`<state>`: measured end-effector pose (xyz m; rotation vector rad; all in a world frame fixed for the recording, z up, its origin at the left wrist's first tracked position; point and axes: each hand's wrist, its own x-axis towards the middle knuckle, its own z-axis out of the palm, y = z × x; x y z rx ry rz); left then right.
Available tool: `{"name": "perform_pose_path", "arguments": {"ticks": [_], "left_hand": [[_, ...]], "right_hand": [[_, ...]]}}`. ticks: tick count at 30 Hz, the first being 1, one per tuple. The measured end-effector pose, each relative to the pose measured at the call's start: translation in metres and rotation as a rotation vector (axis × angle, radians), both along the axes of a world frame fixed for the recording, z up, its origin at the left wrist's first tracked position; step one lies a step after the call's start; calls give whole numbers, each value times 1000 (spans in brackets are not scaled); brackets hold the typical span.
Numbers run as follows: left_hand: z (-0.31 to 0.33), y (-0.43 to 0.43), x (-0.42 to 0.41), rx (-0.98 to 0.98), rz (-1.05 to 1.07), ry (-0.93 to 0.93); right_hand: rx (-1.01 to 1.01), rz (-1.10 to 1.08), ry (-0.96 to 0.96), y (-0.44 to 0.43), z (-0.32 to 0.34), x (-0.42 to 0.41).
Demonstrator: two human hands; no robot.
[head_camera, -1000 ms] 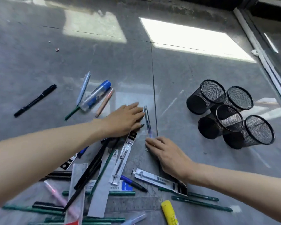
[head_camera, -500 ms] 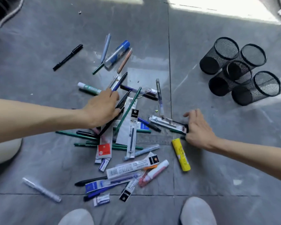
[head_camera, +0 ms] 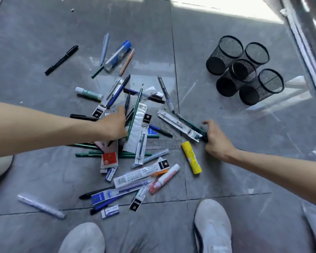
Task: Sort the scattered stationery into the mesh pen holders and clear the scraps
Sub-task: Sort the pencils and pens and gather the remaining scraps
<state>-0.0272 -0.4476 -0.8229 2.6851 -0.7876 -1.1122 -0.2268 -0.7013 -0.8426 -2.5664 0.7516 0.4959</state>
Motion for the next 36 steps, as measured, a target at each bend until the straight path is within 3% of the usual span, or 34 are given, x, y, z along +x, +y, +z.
{"name": "perform_pose_path", "arguments": {"ticks": [5,9,12,15,19,25,30,36], "left_hand": [[3,-6,-5,3,51,32],[9,-6,-12,17,121,6],[9,-7,-19,-26,226,-3],[6,-7,-24,-64,312,21],[-2,-7,-19,-96,268,25],[-9,-13,1,-125,276,-162],[-9,-25,4,-212,53,-330],[-6,-43,10,-42,40,-320]], "right_hand": [[-42,-111,49,11,9,4],[-123,-171,-71,21,24,4],[10,-170,-153,33,33,17],[152,-117,-97,55,31,43],[202,16,-79,85,21,82],[147,255,19,108,8,101],[176,238,56,102,-2,103],[277,201,132,70,20,95]]}}
